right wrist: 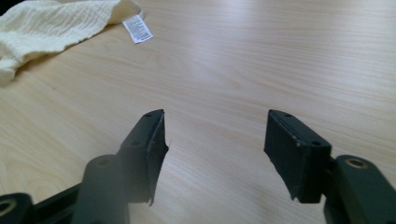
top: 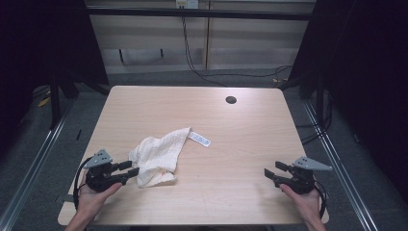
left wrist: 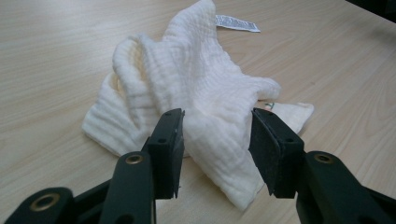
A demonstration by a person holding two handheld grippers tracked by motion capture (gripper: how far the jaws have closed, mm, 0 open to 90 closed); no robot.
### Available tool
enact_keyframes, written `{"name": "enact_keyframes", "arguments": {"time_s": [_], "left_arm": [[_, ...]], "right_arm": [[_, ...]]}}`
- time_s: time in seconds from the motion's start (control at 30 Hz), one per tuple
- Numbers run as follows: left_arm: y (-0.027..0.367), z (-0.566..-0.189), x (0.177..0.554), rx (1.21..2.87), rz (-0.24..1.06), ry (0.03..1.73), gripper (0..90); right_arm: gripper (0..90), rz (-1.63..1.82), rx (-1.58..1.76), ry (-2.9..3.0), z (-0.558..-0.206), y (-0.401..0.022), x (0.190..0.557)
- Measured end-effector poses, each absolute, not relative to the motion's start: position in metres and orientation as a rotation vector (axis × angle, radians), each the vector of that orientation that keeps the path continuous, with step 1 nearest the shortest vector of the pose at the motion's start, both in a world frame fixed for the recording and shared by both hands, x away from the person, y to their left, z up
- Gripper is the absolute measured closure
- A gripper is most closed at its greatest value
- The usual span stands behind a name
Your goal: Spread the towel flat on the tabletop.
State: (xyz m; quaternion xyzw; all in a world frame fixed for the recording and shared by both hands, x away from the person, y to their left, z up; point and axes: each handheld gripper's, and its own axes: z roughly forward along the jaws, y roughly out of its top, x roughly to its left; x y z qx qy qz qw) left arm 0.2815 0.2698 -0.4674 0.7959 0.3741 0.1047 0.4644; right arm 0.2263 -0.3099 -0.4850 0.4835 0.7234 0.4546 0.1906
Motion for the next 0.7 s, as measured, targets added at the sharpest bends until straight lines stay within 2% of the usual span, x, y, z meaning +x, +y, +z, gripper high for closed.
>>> {"name": "enact_keyframes", "arguments": {"time_s": [0.07, 0.2, 0.3, 0.53, 0.7], "left_arm": [[0.269, -0.468, 0.282, 1.955, 0.256, 0.934, 49.7], [0.27, -0.467, 0.285, 1.941, 0.257, 0.97, 48.3], [0.268, -0.468, 0.287, 1.972, 0.253, 0.962, 40.4], [0.259, -0.46, 0.286, 1.984, 0.208, 0.913, 39.4], [0.255, -0.455, 0.292, 1.969, 0.156, 0.962, 38.6]], "right_arm": [[42.6, 1.282, 1.345, 2.044, -0.485, -0.308, 0.226], [43.4, 1.293, 1.328, 2.036, -0.484, -0.306, 0.225], [42.3, 1.281, 1.314, 2.051, -0.484, -0.304, 0.226], [40.8, 1.289, 1.276, 2.099, -0.483, -0.299, 0.224], [39.1, 1.305, 1.276, 2.129, -0.482, -0.297, 0.222]]}}
